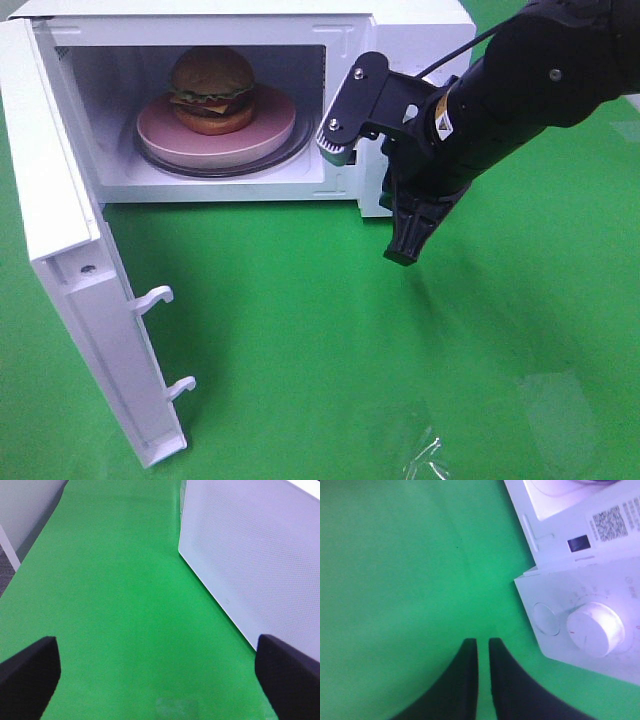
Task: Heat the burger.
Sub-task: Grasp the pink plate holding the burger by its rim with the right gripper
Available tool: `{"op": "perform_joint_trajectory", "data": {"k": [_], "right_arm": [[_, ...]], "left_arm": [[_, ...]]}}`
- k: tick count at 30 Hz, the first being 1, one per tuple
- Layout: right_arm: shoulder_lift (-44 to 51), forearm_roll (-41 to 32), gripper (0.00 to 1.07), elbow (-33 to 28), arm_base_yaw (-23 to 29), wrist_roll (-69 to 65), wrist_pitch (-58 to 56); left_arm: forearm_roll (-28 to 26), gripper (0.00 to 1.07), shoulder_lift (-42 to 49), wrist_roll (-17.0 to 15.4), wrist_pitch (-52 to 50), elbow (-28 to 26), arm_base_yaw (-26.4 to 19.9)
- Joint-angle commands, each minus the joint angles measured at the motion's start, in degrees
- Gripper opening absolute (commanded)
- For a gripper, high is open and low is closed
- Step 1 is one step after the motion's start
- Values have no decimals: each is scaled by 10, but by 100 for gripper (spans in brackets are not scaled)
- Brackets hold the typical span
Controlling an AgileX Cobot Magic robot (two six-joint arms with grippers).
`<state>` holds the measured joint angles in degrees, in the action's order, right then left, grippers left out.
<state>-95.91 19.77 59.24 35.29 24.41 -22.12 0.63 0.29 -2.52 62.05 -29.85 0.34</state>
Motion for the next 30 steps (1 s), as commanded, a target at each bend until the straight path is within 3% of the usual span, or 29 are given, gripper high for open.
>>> {"op": "perform_joint_trajectory", "data": {"k": [1, 7, 18, 19, 22, 23, 24, 25, 26, 27, 28, 29, 30], "right_arm": [[6, 18, 14, 4, 1, 66, 8], [6, 19, 15, 4, 1, 248, 9], [6, 14, 24, 4, 1, 263, 9], [6, 14, 33, 4, 1, 251, 12], [6, 15, 38, 4, 1, 246, 15], [6, 15, 48, 4, 1, 236, 22], [6, 15, 48, 4, 1, 236, 22], [6, 15, 62, 4, 1, 236, 23], [6, 15, 62, 4, 1, 236, 23], [6, 15, 75, 4, 1, 236, 23], [6, 15, 75, 4, 1, 236, 23], [6, 15, 89, 4, 1, 236, 23], [6, 16, 95, 4, 1, 236, 23]], "left_arm": [[-2, 98, 3, -1, -8, 2, -1], [-2, 98, 3, -1, -8, 2, -1], [-2, 98, 3, -1, -8, 2, -1], [-2, 98, 3, -1, -8, 2, -1], [-2, 98, 3, -1, -8, 2, -1], [-2, 98, 3, -1, -8, 2, -1], [-2, 98, 3, -1, -8, 2, -1], [-2, 98, 3, -1, -8, 2, -1], [-2, 98, 3, -1, -8, 2, -1], [-2, 98, 3, -1, -8, 2, -1], [-2, 98, 3, -1, -8, 2, -1], [-2, 98, 3, -1, -8, 2, -1], [-2, 98, 3, -1, -8, 2, -1]]}}
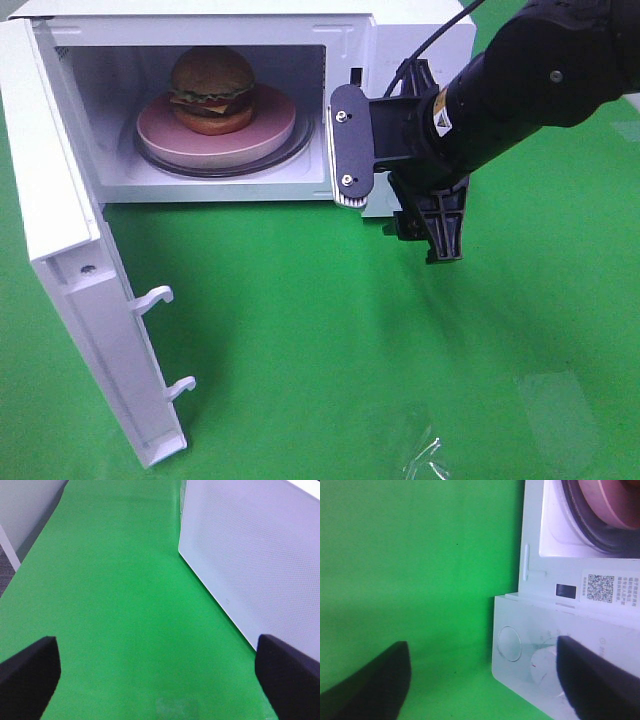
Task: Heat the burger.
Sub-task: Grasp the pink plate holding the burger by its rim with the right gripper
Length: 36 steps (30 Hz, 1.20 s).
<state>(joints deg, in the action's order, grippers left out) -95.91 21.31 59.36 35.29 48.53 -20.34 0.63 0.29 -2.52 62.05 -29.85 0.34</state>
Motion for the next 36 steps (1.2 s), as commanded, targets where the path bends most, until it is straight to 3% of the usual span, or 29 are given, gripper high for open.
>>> {"op": "perform_joint_trajectory", "data": {"k": [1, 13, 19, 36], "right_arm": [[6, 1, 95, 3, 1, -5, 5], [4, 32, 96, 6, 1, -11, -1], [-37, 106, 95, 50, 21, -90, -11], [-123, 127, 92, 135, 38, -103, 15]], "left_arm": [[-2, 98, 3, -1, -8, 2, -1], [-2, 98, 3, -1, -8, 2, -1], [-2, 98, 3, -1, -8, 2, -1], [-2, 98, 3, -1, -8, 2, -1]]}}
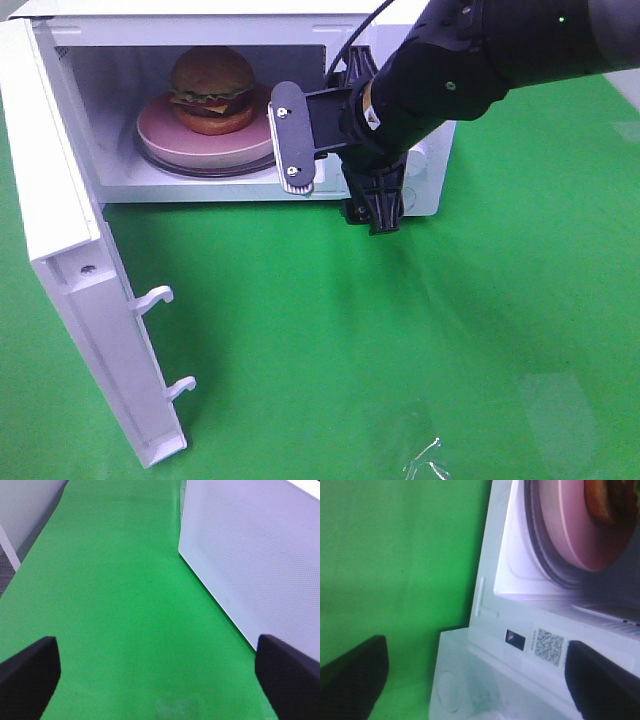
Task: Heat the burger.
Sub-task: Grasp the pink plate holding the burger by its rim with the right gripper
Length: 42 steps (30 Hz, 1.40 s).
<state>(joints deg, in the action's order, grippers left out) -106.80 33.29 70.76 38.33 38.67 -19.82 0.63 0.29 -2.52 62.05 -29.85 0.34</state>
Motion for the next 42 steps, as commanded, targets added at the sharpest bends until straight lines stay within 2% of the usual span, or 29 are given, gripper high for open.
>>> {"op": "perform_joint_trajectory", "data": {"k": [1, 10, 20, 42], "right_arm": [[-26, 6, 91, 35, 10, -5, 15], [-70, 6, 90, 81, 19, -5, 29], [-148, 7, 87, 176, 24, -4, 42], [-255, 2, 84, 264, 15, 17, 58]], "left_arm": [[-2, 98, 3, -1, -8, 2, -1], [-2, 98, 3, -1, -8, 2, -1], [-2, 98, 3, -1, -8, 2, -1], [5, 98, 3, -1, -8, 2, -1]]}}
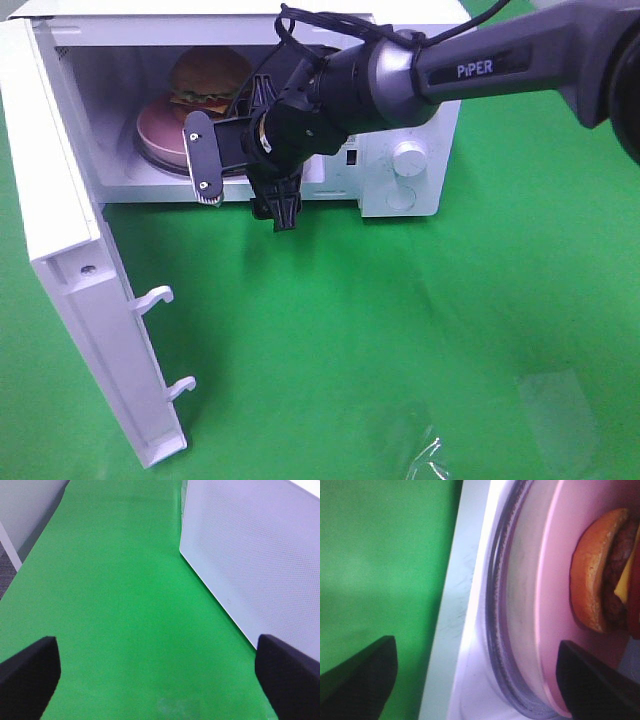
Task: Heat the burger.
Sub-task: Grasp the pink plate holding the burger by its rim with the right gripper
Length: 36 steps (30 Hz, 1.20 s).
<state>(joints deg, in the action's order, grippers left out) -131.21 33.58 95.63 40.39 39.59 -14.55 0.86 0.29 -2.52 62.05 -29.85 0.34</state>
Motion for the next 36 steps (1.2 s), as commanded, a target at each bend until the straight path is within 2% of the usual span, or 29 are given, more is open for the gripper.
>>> {"op": "perform_joint_trajectory", "data": {"k": [1, 17, 27, 33, 35, 36], "right_arm": [[-11, -1, 84, 15, -5, 8, 6], [-72, -9, 81, 111, -22, 16, -7], [-81, -14, 79, 113, -25, 16, 3], [-83, -18, 74, 113, -25, 16, 6], [-83, -18, 63, 113, -25, 17, 8], [-83, -18, 63, 113, -25, 17, 8]], "left_arm": [[3, 98, 3, -1, -8, 2, -1], [11, 98, 3, -1, -8, 2, -1], [11, 98, 3, -1, -8, 2, -1], [11, 98, 3, -1, -8, 2, -1], [11, 98, 3, -1, -8, 2, -1], [11, 98, 3, -1, -8, 2, -1]]}}
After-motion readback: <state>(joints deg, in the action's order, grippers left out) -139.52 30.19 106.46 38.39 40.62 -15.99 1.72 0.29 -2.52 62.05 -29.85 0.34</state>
